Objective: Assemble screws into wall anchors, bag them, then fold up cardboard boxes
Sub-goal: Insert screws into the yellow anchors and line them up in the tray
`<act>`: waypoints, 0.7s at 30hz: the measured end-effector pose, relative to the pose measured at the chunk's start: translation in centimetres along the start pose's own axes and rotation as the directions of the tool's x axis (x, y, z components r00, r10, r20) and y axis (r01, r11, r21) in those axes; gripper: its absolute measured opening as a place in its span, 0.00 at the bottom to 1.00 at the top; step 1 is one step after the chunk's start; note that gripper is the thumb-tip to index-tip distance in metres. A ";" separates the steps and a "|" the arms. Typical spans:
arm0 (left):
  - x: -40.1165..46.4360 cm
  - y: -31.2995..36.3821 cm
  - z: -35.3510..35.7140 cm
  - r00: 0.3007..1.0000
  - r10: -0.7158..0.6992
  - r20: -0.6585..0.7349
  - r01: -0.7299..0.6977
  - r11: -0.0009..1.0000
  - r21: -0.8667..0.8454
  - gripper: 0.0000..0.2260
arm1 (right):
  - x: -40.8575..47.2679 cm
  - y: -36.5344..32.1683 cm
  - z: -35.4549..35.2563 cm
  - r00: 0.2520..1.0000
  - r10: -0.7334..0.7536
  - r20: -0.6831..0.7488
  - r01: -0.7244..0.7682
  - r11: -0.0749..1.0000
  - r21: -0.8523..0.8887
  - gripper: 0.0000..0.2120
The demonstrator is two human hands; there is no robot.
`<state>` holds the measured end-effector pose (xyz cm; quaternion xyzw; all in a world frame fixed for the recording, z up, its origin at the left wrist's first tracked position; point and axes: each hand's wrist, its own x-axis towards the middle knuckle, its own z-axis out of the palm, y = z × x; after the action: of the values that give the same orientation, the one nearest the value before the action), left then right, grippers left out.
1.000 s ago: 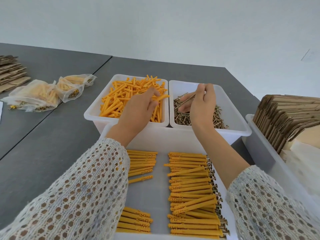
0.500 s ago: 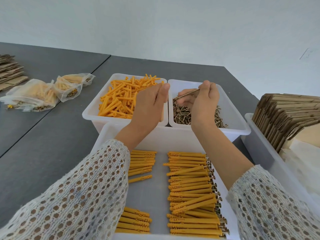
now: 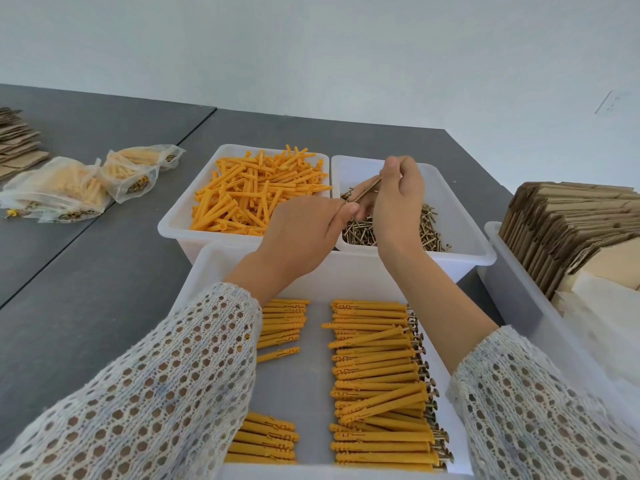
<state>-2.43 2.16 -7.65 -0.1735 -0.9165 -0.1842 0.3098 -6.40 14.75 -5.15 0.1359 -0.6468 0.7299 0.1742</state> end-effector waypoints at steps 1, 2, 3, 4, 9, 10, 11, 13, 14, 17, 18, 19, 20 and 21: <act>0.0 0.1 0.1 1.000 -0.010 0.000 0.010 1.000 -0.019 0.18 | -0.1 0.1 0.1 0.999 -0.009 0.038 0.009 1.000 -0.023 0.13; -0.1 0.1 0.1 0.999 -0.040 0.004 0.040 0.998 -0.044 0.17 | -0.2 0.2 0.2 0.997 -0.019 0.081 0.023 0.998 -0.054 0.13; 0.0 0.0 0.2 0.997 -0.083 0.003 0.083 0.994 -0.074 0.18 | -0.3 0.4 0.3 0.991 -0.030 0.128 0.043 0.994 -0.100 0.14; 0.0 -0.1 0.2 0.991 -0.132 -0.011 0.130 0.985 -0.114 0.20 | -0.5 0.5 0.5 0.983 -0.042 0.177 0.069 0.986 -0.151 0.16; 0.7 -0.7 -0.1 0.929 -0.334 -0.160 0.250 0.885 -0.392 0.17 | -1.2 1.2 1.6 0.928 0.043 0.370 0.069 0.956 -0.284 0.17; 0.9 -0.8 -0.2 0.908 -0.382 -0.174 0.271 0.850 -0.451 0.17 | -1.2 1.2 1.7 0.909 0.043 0.414 0.098 0.945 -0.313 0.19; 1.1 -0.9 -0.3 0.891 -0.420 -0.170 0.289 0.816 -0.500 0.17 | -1.2 1.3 1.7 0.887 0.040 0.460 0.131 0.934 -0.333 0.21; 1.3 -1.3 -0.5 0.890 -0.444 -0.102 0.301 0.742 -0.599 0.19 | -1.2 1.3 1.5 0.854 0.067 0.515 0.127 0.935 -0.331 0.21; 1.3 -1.6 -0.7 0.894 -0.443 -0.062 0.300 0.696 -0.652 0.20 | -1.2 1.2 1.5 0.840 0.114 0.531 0.068 0.948 -0.311 0.19; 1.4 -2.9 -1.1 0.859 -0.512 -0.009 0.338 0.579 -0.742 0.23 | -1.2 0.4 1.2 0.702 0.304 0.644 -0.182 0.951 -0.251 0.12; 1.4 -3.6 -1.2 0.830 -0.558 -0.013 0.369 0.566 -0.737 0.24 | -1.3 0.0 1.1 0.618 0.349 0.704 -0.208 0.937 -0.281 0.09; 1.3 -4.3 -1.3 0.801 -0.598 -0.026 0.402 0.570 -0.717 0.25 | -1.5 -0.4 1.0 0.516 0.389 0.763 -0.197 0.921 -0.336 0.08; 1.1 -5.1 -1.4 0.778 -0.627 -0.046 0.433 0.587 -0.684 0.25 | -1.9 -0.9 1.2 0.393 0.432 0.811 -0.157 0.901 -0.404 0.07; 0.9 -5.8 -1.4 0.761 -0.646 -0.067 0.459 0.607 -0.648 0.24 | -2.5 -1.4 1.4 0.266 0.486 0.832 -0.088 0.872 -0.482 0.07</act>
<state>-4.92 -3.35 -7.36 0.0630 -0.7605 -0.5733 0.2982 -3.62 13.30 -4.77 0.3770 -0.7541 0.4089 -0.3492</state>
